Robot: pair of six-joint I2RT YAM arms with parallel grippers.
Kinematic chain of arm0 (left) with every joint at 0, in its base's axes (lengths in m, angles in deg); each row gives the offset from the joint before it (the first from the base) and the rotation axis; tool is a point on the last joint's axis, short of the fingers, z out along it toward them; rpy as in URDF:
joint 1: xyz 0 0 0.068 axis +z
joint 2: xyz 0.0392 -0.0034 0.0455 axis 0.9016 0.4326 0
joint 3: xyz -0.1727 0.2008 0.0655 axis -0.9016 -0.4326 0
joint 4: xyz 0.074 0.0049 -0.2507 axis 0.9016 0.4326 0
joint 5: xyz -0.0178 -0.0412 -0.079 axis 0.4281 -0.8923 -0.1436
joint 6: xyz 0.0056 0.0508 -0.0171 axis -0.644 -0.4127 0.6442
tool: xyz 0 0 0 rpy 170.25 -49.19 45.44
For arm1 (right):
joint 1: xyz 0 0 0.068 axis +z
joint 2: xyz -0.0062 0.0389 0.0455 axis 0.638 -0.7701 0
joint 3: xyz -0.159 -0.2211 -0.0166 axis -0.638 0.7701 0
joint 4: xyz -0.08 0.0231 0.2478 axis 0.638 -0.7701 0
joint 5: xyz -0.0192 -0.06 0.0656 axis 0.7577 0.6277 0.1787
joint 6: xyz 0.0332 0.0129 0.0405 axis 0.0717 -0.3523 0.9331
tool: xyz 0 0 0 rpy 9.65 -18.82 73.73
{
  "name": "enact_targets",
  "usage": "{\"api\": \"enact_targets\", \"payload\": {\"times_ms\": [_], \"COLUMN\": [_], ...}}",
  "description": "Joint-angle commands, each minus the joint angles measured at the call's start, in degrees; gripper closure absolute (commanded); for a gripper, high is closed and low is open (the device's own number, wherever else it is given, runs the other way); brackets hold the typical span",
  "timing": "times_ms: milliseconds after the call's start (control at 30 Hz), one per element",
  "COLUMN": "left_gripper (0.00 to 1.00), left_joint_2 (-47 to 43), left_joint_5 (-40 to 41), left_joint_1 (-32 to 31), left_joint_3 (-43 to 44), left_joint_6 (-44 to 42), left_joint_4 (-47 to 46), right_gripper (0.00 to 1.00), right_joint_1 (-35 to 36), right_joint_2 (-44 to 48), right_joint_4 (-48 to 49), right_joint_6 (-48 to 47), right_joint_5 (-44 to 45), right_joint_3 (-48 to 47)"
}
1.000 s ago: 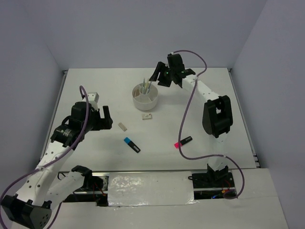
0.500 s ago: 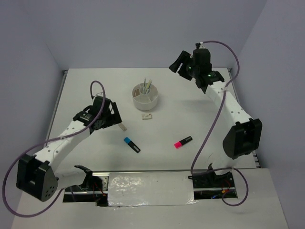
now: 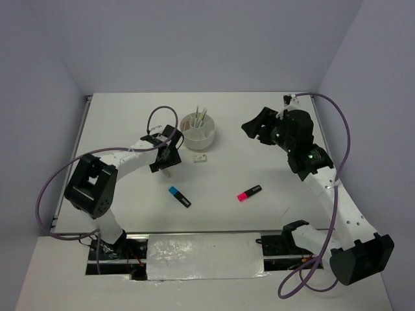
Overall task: Sort the stationery into containers
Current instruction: Pick up the stationery from the center of the board.
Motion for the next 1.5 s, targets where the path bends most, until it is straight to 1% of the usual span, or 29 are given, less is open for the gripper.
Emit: {"api": "enact_targets", "payload": {"times_ms": [0,67,233,300,367,400,500,533,567,600,633,667,767,833,867,967,1000,1033,1067,1100,1133,1167,1200,1233,1267,1333,1367,1433,1467], "left_gripper": [0.21,0.26,0.27,0.31,0.31,0.34,0.52,0.71,0.78,0.89,0.89,1.00,1.00,1.00,1.00,1.00,1.00,1.00,1.00,1.00,1.00,1.00,1.00,1.00,1.00,1.00,1.00,1.00,1.00], "left_joint_2": [0.46,0.98,3.27,3.88,4.50,4.76,5.20,5.20,5.12,4.94,4.85,4.59,2.05,-1.90,-5.48,-11.48,-15.50,-17.54,-19.65,-23.76,-25.71,-27.74,-31.58,-33.36,-35.21,-39.26,-40.14,-42.25,-43.56], "left_joint_5": [1.65,1.56,0.24,-0.11,-0.72,-0.81,-0.64,-0.55,-0.55,-0.20,-0.03,0.06,0.50,0.86,1.20,-1.33,-4.56,-6.68,-8.36,-10.29,-15.18,-17.75,-20.21,-26.59,-29.44,-33.57,-38.82,-42.81,-45.00], "left_joint_1": [-0.25,-0.51,-0.60,-0.77,-0.77,-0.78,-1.04,-1.04,-1.04,-1.04,-1.04,-1.04,-1.39,-1.91,-2.01,-2.01,-2.09,-2.18,-2.09,-2.18,-2.09,-2.09,-2.18,-2.09,-2.09,-2.36,-2.36,-2.36,-2.44], "left_joint_3": [0.77,0.24,-0.99,-1.43,-2.40,-2.57,-2.75,-2.75,-2.75,-2.40,-2.31,-2.14,-2.92,-3.80,-4.85,-7.32,-8.02,-8.98,-10.64,-11.62,-13.98,-15.31,-16.71,-20.29,-22.16,-26.28,-27.35,-30.07,-31.30], "left_joint_6": [3.46,4.25,5.39,5.57,5.66,5.74,5.74,5.40,5.13,4.69,4.69,3.56,0.39,-2.50,-3.30,-9.97,-13.38,-14.81,-15.34,-15.87,-15.88,-15.70,-14.57,-13.95,-13.33,-9.91,-9.46,-7.36,-5.35], "left_joint_4": [0.22,-0.57,-1.27,-1.80,-2.50,-2.68,-2.77,-2.86,-2.95,-2.60,-2.42,-2.51,-3.64,-5.84,-7.67,-13.48,-17.93,-20.32,-22.09,-24.19,-29.18,-32.44,-35.61,-43.91,-48.25,-55.56,-62.64,-68.66,-74.61], "right_gripper": [0.29,0.29,0.29,0.29,0.29,0.29,0.29,0.29,0.29,0.29,0.29,0.29,0.29,0.29,0.29,0.29,0.29,0.29,0.29,0.30,0.30,0.30,0.30,0.30,0.30,0.31,0.31,0.32,0.32], "right_joint_1": [0.49,0.41,0.49,0.41,0.49,0.41,0.49,0.41,0.49,0.49,0.49,0.41,0.49,0.49,0.49,0.41,0.58,0.50,1.63,2.68,4.17,8.36,11.01,13.83,18.29,21.49,22.37,23.52,24.04], "right_joint_2": [1.24,1.50,1.15,0.89,0.62,0.62,0.36,0.18,0.27,0.27,0.27,0.18,-0.25,-0.96,-1.31,-1.84,-1.84,-1.93,-1.93,-2.01,-2.19,-2.28,-2.28,-2.45,-2.71,-3.07,-3.07,-2.63,-2.19], "right_joint_4": [0.75,1.27,2.24,2.59,3.03,3.21,3.56,3.65,3.65,3.65,3.48,3.39,3.38,4.61,5.75,7.16,9.17,10.75,15.03,17.34,18.40,21.37,21.84,22.10,22.80,25.61,28.58,30.19,31.24], "right_joint_6": [-2.58,-2.93,-3.02,-3.11,-3.11,-3.11,-3.11,-3.19,-3.28,-3.63,-3.89,-4.24,-5.47,-5.83,-5.83,-5.31,-5.04,-4.69,-3.21,-2.41,-1.97,-2.49,-3.45,-4.68,-6.86,-7.67,-7.33,-6.36,-5.31], "right_joint_5": [-2.03,-2.82,-4.49,-4.76,-5.02,-5.19,-5.37,-5.55,-5.55,-5.46,-5.46,-5.11,-5.98,-9.65,-10.81,-14.15,-15.99,-18.01,-22.64,-24.60,-25.66,-24.80,-23.40,-22.17,-21.20,-21.28,-21.63,-20.76,-19.80], "right_joint_3": [0.86,1.56,2.79,3.06,3.41,3.41,3.59,3.59,3.59,3.41,3.41,3.15,3.06,3.58,3.76,4.99,5.86,6.48,7.18,8.76,9.12,9.30,8.95,8.43,7.90,7.98,8.42,9.47,10.26]}}
